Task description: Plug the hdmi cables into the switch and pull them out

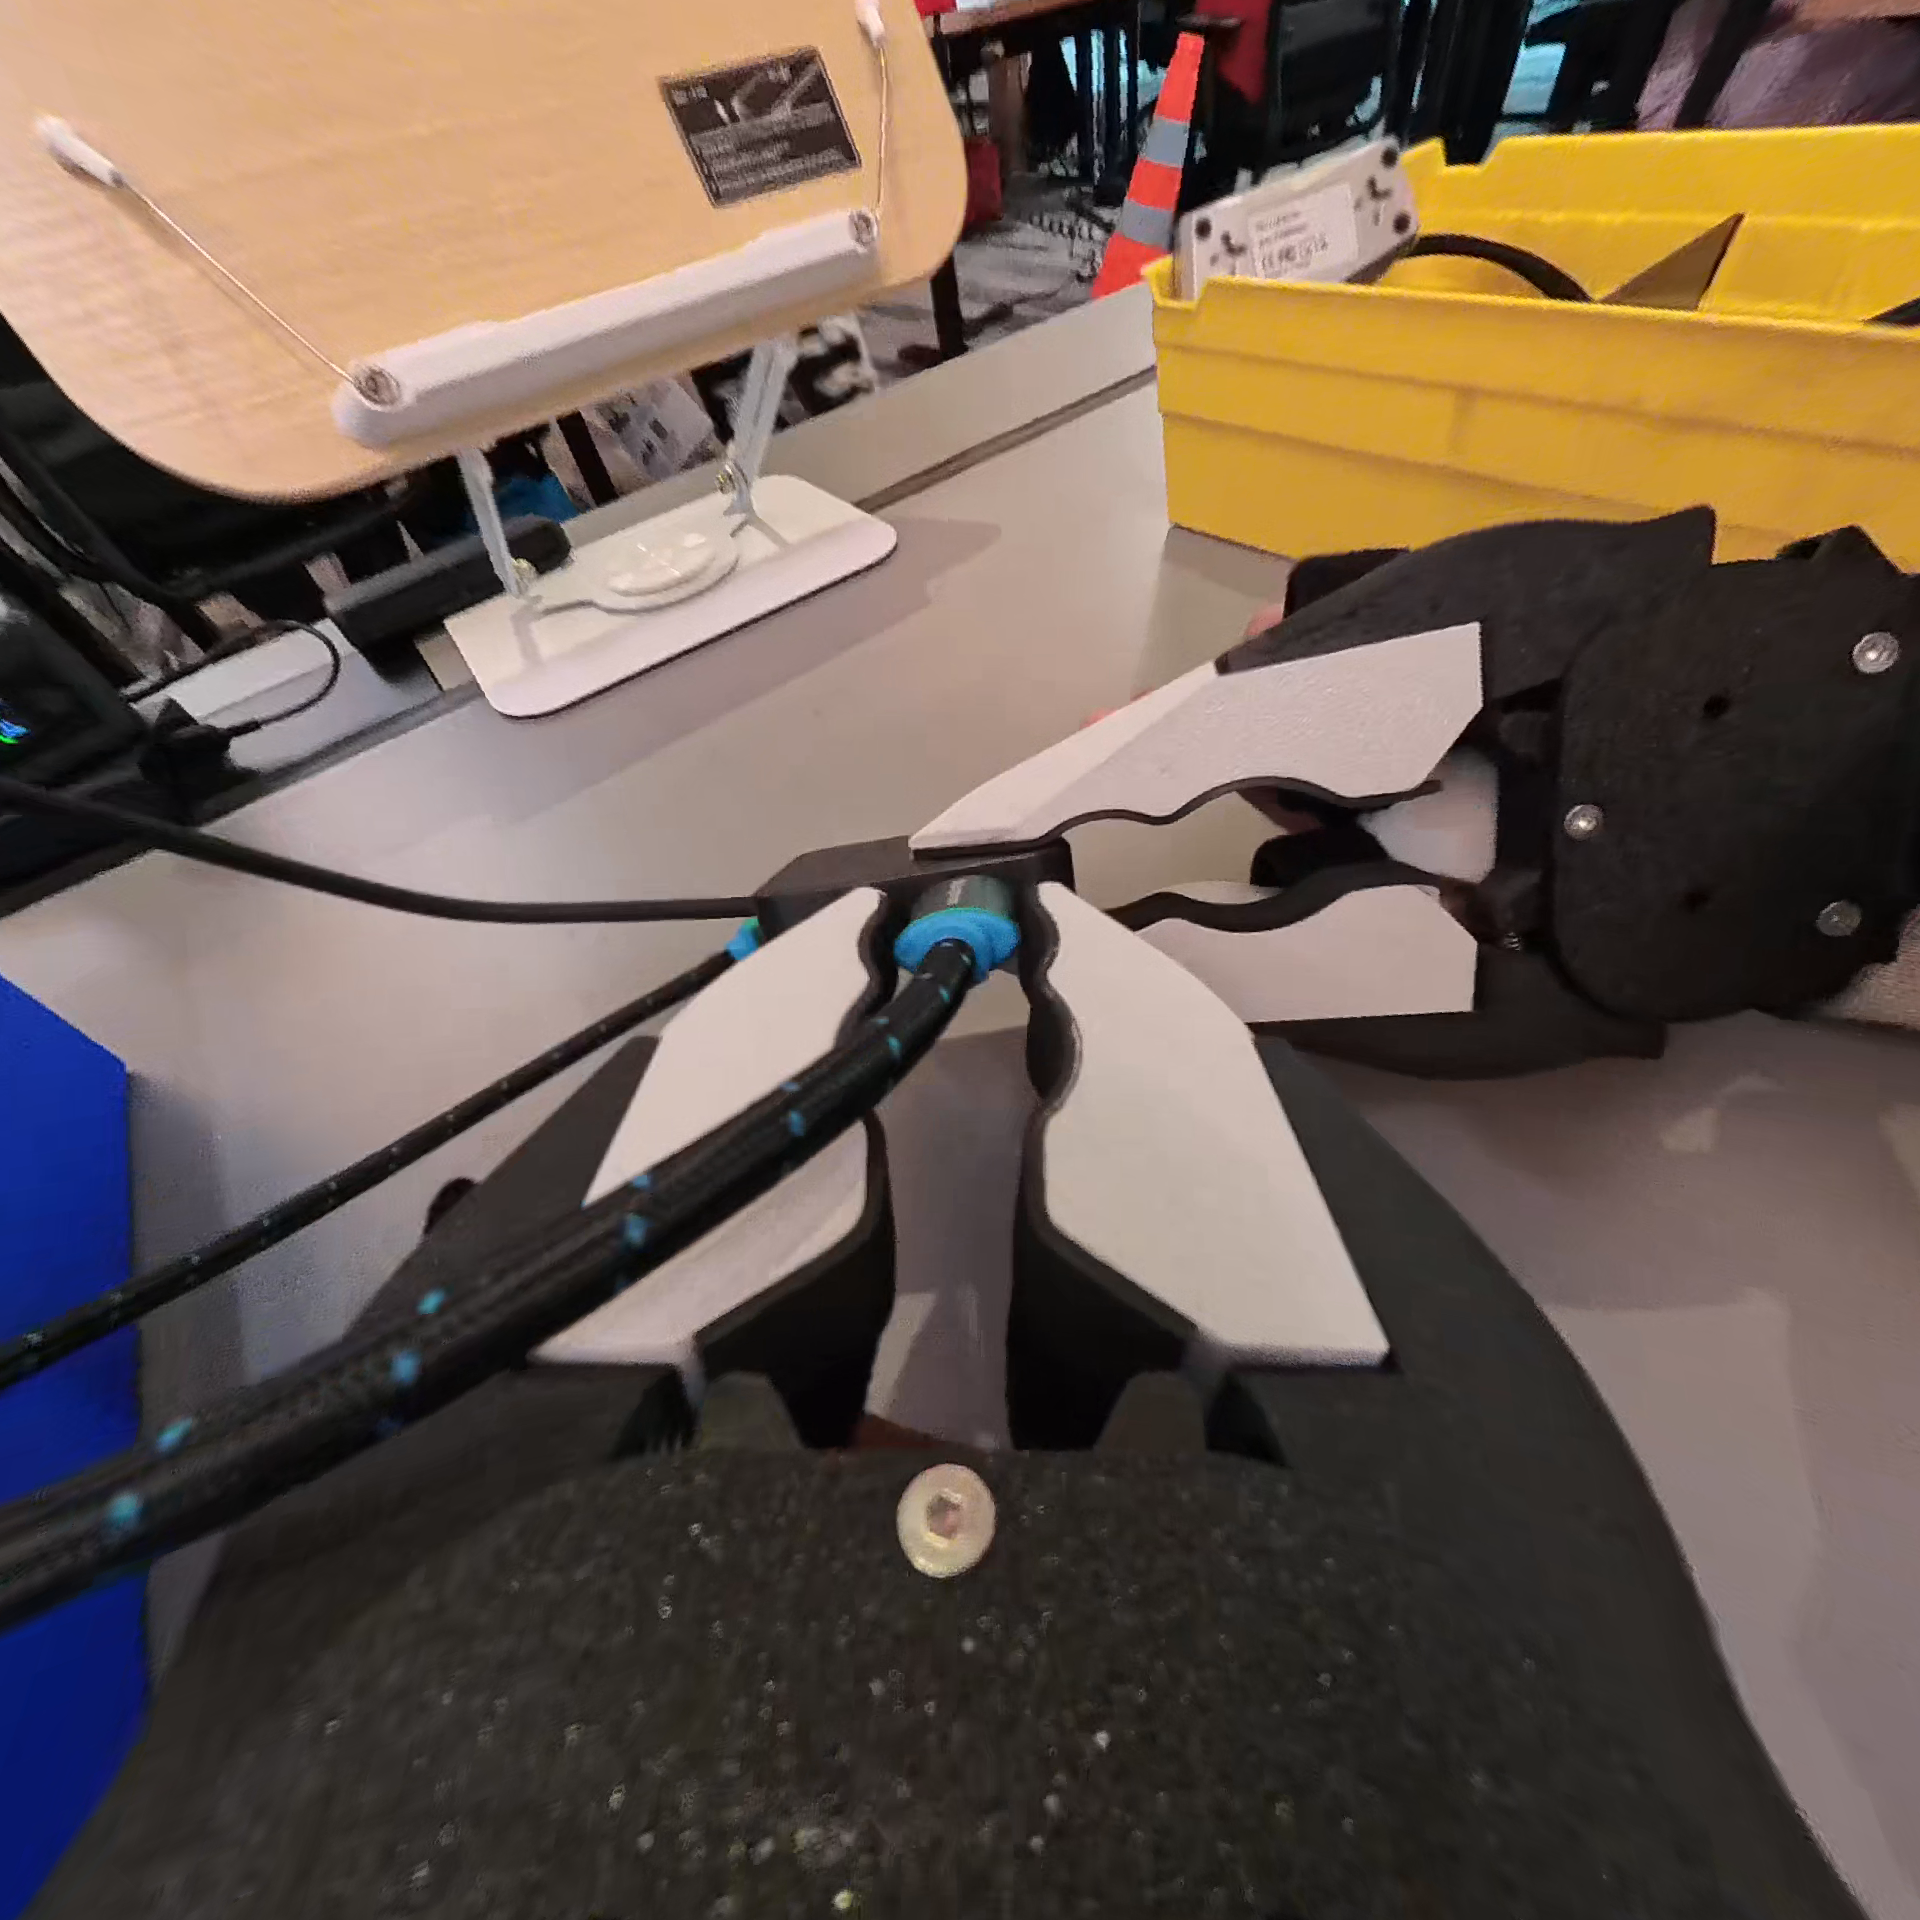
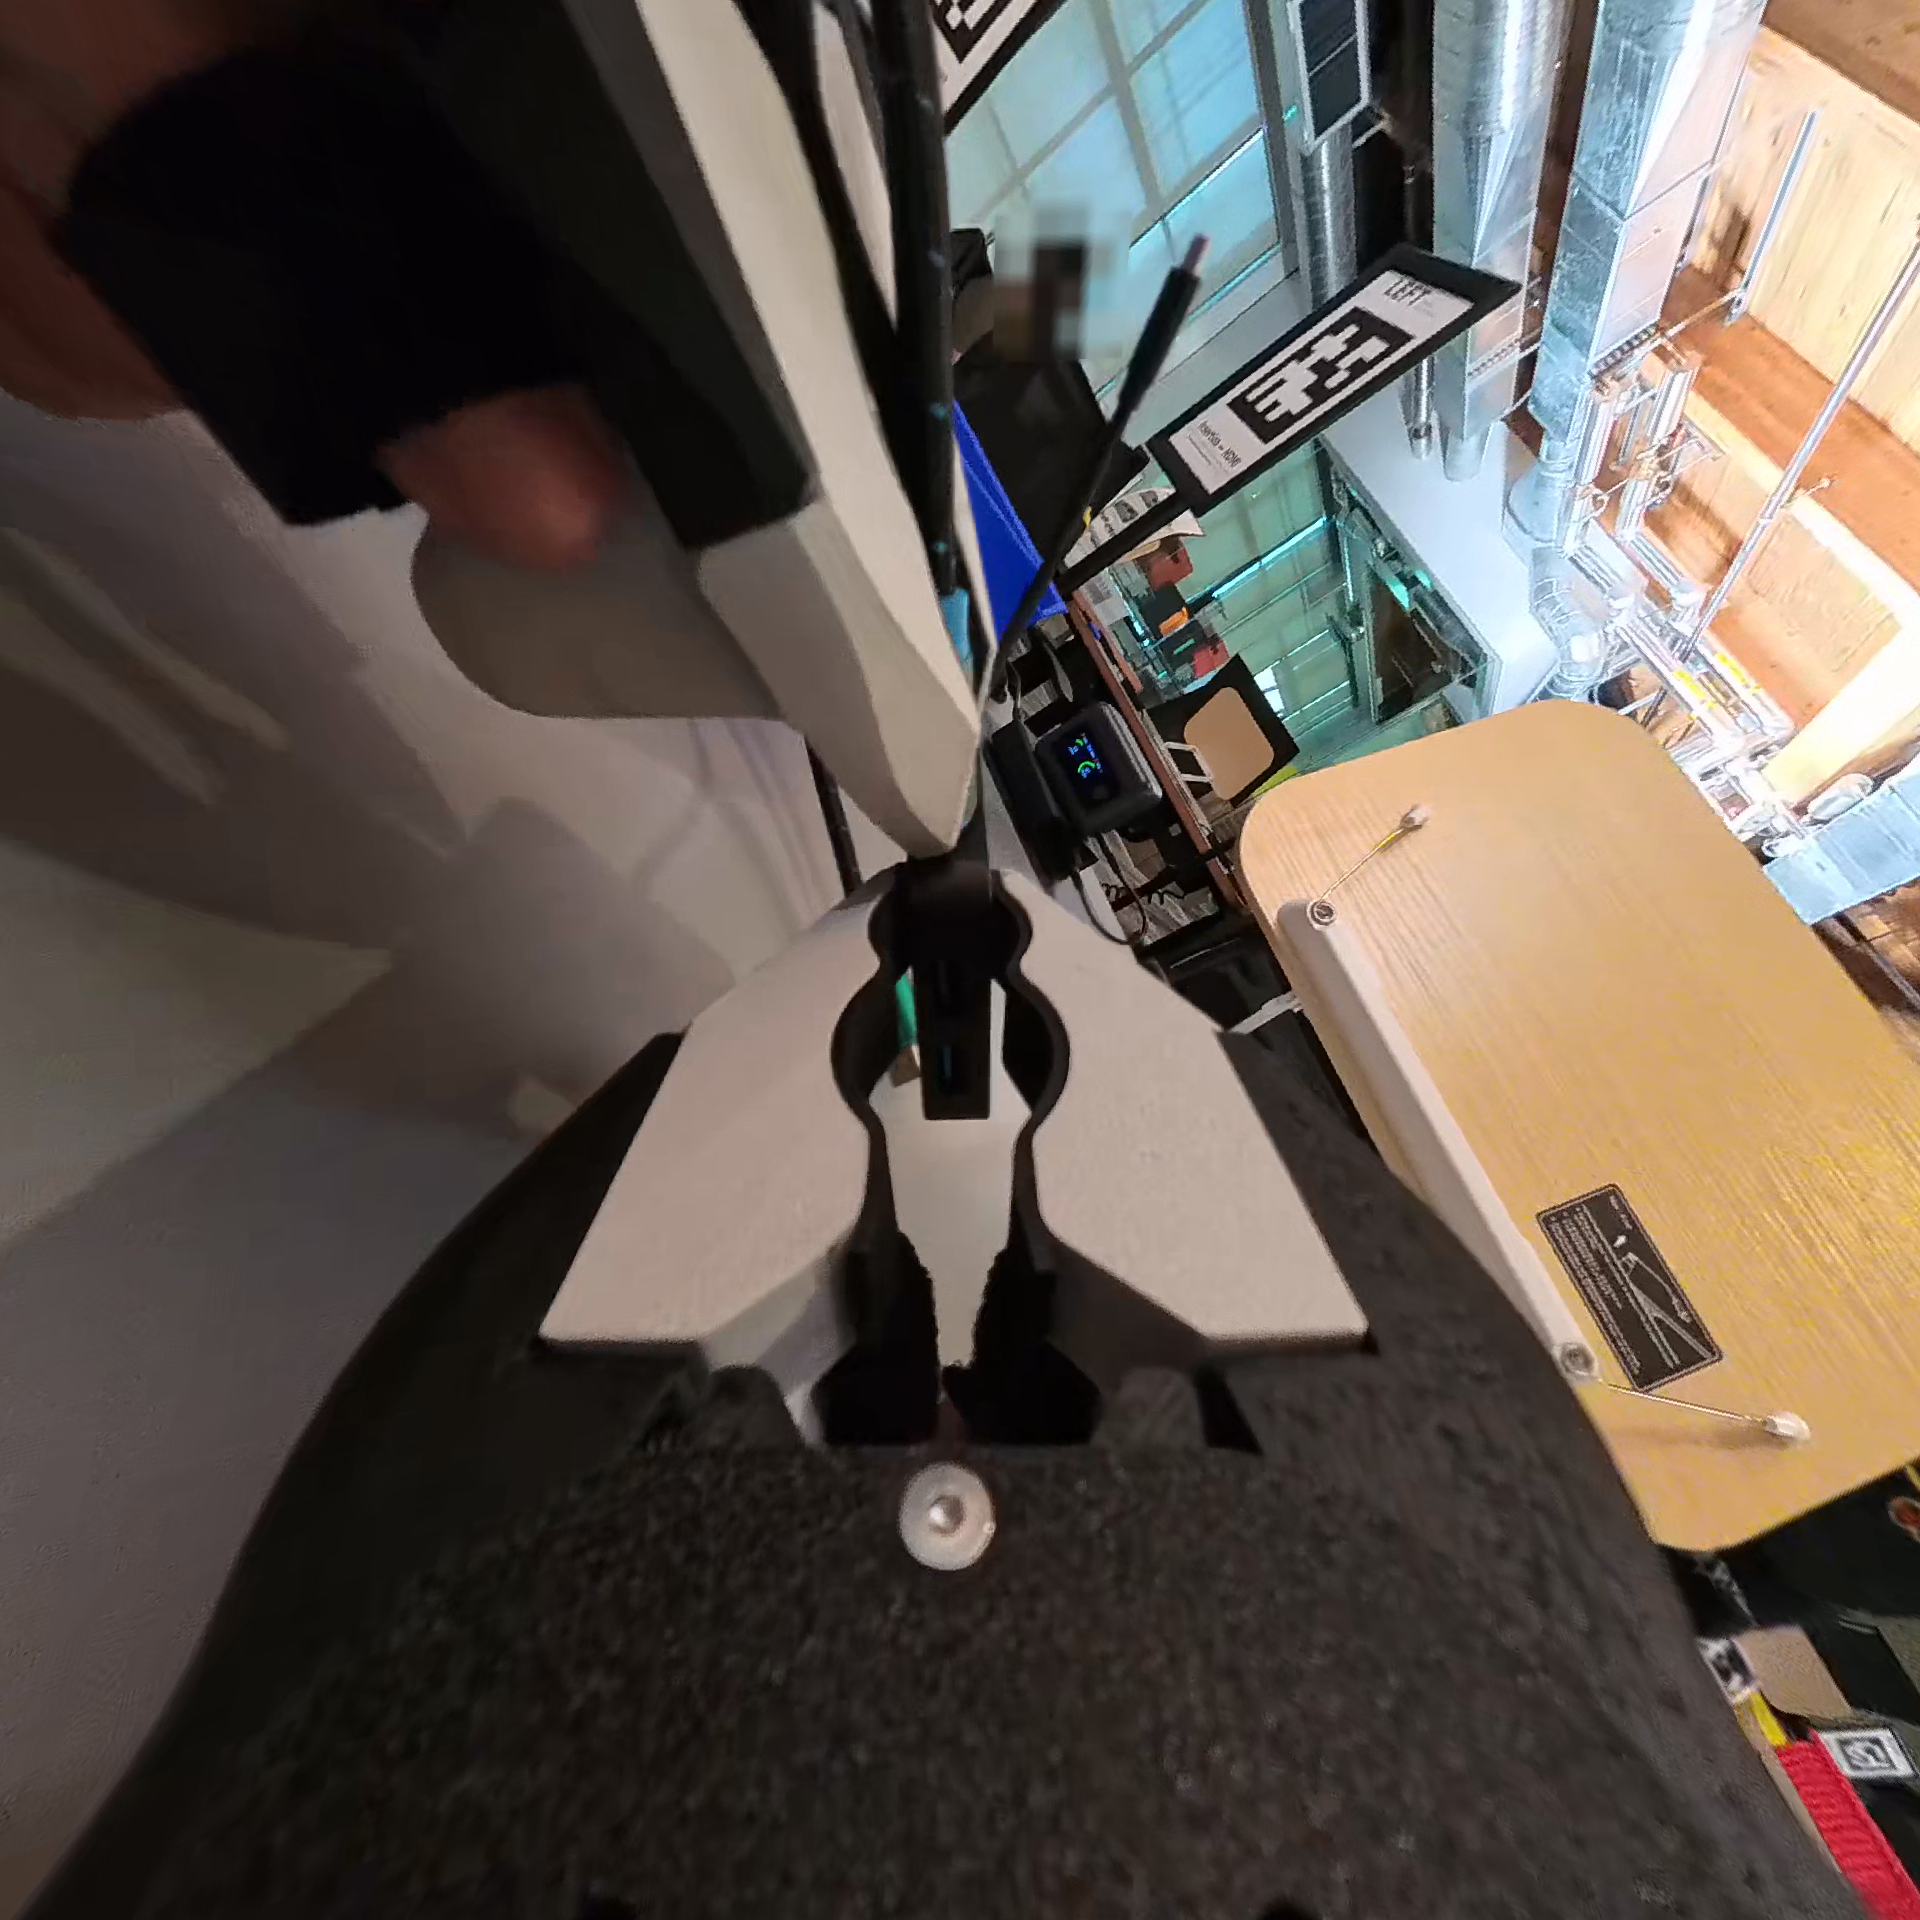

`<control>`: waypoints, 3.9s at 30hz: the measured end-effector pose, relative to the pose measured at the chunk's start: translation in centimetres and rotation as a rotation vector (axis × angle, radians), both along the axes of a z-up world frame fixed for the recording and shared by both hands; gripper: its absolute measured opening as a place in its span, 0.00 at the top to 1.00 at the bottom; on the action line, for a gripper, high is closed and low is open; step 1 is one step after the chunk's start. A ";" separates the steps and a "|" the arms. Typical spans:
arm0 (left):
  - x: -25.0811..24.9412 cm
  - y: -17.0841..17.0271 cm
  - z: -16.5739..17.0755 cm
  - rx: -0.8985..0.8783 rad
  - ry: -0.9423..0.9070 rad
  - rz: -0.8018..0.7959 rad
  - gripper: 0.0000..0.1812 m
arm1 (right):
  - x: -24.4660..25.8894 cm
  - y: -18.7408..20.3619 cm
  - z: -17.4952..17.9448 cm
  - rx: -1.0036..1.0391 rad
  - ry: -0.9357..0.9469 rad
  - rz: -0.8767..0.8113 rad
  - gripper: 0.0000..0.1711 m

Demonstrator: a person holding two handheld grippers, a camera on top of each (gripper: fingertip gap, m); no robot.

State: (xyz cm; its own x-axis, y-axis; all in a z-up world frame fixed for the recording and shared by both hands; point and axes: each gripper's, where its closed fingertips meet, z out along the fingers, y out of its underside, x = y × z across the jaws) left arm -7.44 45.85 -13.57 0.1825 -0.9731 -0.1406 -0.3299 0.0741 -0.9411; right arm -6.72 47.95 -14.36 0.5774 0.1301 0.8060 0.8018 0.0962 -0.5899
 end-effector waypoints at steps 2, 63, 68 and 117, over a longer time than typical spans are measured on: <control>0.0 0.0 0.2 -0.004 -0.008 0.004 0.88 | 0.1 0.1 0.2 0.012 -0.007 -0.015 0.93; -3.8 -2.1 -0.3 0.007 0.011 -0.123 0.88 | 37.0 -18.7 1.0 -1.433 0.662 -0.344 0.93; -4.1 -1.8 -0.5 -0.011 0.015 -0.122 0.88 | 38.1 -18.4 -3.4 -1.548 0.523 -0.463 0.90; -2.0 -4.2 -3.6 0.614 0.300 -0.159 0.88 | -13.1 -2.3 7.6 -1.152 0.953 0.293 0.95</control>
State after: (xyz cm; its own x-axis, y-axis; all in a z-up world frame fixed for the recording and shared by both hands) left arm -9.44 41.68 -17.12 -0.0884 -0.7131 -0.6955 -0.5101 0.6321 -0.5833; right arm -19.83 45.65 -6.72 0.6502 0.6065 -0.4575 0.1263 -0.6801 -0.7221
